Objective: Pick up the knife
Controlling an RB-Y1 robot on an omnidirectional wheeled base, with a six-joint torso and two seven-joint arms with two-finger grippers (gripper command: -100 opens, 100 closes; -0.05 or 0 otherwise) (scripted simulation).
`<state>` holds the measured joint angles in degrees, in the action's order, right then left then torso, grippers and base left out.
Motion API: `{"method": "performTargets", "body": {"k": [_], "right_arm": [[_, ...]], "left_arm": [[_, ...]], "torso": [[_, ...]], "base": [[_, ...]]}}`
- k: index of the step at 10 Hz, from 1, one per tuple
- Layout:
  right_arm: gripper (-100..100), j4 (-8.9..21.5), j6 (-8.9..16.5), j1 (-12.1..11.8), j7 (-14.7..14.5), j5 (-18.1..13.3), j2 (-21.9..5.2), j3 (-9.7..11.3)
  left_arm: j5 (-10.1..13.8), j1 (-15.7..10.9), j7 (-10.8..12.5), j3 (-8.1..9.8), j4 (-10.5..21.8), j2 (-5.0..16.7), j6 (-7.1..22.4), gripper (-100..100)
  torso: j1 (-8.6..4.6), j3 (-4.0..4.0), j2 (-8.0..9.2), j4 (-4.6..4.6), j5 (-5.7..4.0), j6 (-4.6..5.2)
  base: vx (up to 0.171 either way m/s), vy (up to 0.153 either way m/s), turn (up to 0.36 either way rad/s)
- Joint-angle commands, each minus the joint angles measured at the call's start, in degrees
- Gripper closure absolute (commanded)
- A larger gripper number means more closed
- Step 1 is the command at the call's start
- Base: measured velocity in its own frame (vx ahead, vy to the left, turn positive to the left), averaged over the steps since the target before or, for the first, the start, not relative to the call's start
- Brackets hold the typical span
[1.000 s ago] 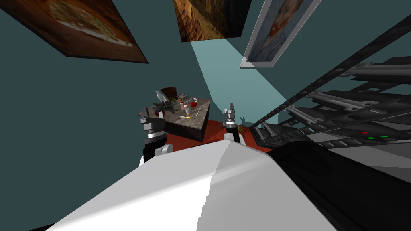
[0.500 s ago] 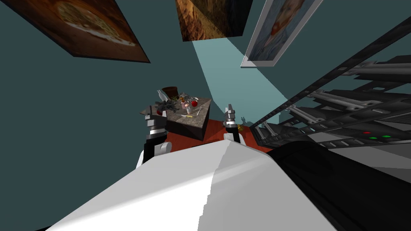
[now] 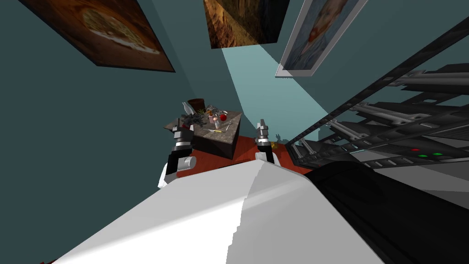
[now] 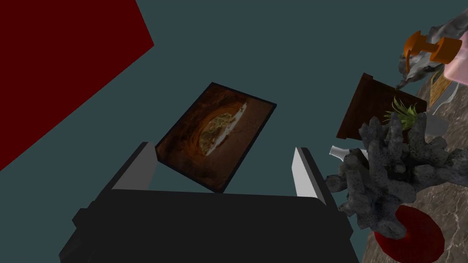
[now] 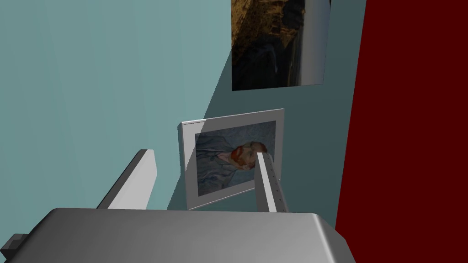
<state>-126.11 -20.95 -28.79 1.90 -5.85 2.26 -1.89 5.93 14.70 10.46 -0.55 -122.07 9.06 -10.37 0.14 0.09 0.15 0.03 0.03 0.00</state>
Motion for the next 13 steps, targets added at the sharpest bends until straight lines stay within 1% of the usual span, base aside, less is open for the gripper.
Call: {"method": "performTargets", "body": {"k": [1,2,3,4,5,6,7,8,9,10,11,12,13], "right_arm": [[0,0.0,0.0,0.0,0.0,0.0,0.0,0.0],[0,0.0,0.0,0.0,0.0,0.0,0.0,0.0],[0,0.0,0.0,0.0,0.0,0.0,0.0,0.0],[0,0.0,0.0,0.0,0.0,0.0,0.0,0.0],[0,0.0,0.0,0.0,0.0,0.0,0.0,0.0],[0,0.0,0.0,0.0,0.0,0.0,0.0,0.0],[0,0.0,0.0,0.0,0.0,0.0,0.0,0.0],[0,0.0,0.0,0.0,0.0,0.0,0.0,0.0],[0,0.0,0.0,0.0,0.0,0.0,0.0,0.0],[0,0.0,0.0,0.0,0.0,0.0,0.0,0.0],[0,0.0,0.0,0.0,0.0,0.0,0.0,0.0],[0,0.0,0.0,0.0,0.0,0.0,0.0,0.0],[0,0.0,0.0,0.0,0.0,0.0,0.0,0.0]], "left_arm": [[1.6,-2.9,0.5,0.28,2.5,0.7,2.9,-100],[1.6,-3.5,0.5,0.28,2.5,0.7,3.5,-100],[2.8,-5.7,0.9,0.56,4.4,1.0,5.5,-100],[2.8,-6.2,0.9,0.56,4.4,1.0,6.1,-100],[3.9,-8.3,1.2,0.86,6.5,1.3,8.2,-100],[3.9,-8.9,1.2,0.86,6.5,1.3,8.8,-100],[5.1,-11.2,1.5,1.15,8.7,1.5,10.8,-100],[5.1,-11.8,1.5,1.15,8.7,1.5,11.7,-100],[6.1,-14.3,1.7,1.45,11.1,1.6,14.2,-100],[6.1,-14.7,1.7,1.45,11.1,1.6,14.8,-100],[7.2,-16.9,1.9,1.74,13.6,1.6,16.9,-100],[7.2,-17.7,1.9,1.74,13.7,1.6,18.0,-100],[8.1,-19.9,2.0,2.04,16.4,1.6,19.7,-100]], "torso": [[0.0,0.0,0.0,0.0,0.0,0.0],[0.03,0.02,0.04,0.0,0.01,-0.01],[-0.01,0.0,0.0,0.0,0.0,0.0],[-0.01,-0.01,-0.02,-0.01,0.0,0.0],[-0.01,-0.03,-0.05,-0.01,0.0,-0.01],[0.03,-0.03,-0.05,-0.01,0.01,0.0],[-0.01,-0.03,-0.06,-0.01,0.0,0.0],[-0.01,-0.03,-0.06,-0.01,0.0,0.0],[-0.05,-0.03,-0.06,-0.01,-0.01,-0.01],[-0.03,-0.03,-0.06,-0.02,-0.01,0.0],[-0.01,-0.04,-0.07,-0.02,0.0,-0.01],[0.01,-0.04,-0.08,-0.02,0.0,0.0],[-0.02,-0.05,-0.1,-0.02,0.0,-0.01]], "base": [[-0.06,0.045,0.016],[-0.043,0.035,0.003],[-0.039,0.035,0.005],[-0.029,0.038,0.0],[-0.034,0.047,0.002],[-0.029,0.035,-0.003],[-0.034,0.034,-0.002],[-0.03,0.026,-0.005],[-0.034,0.035,-0.007],[-0.028,0.04,-0.01],[-0.028,0.044,-0.012],[-0.019,0.036,-0.014],[-0.024,0.048,-0.016]]}}
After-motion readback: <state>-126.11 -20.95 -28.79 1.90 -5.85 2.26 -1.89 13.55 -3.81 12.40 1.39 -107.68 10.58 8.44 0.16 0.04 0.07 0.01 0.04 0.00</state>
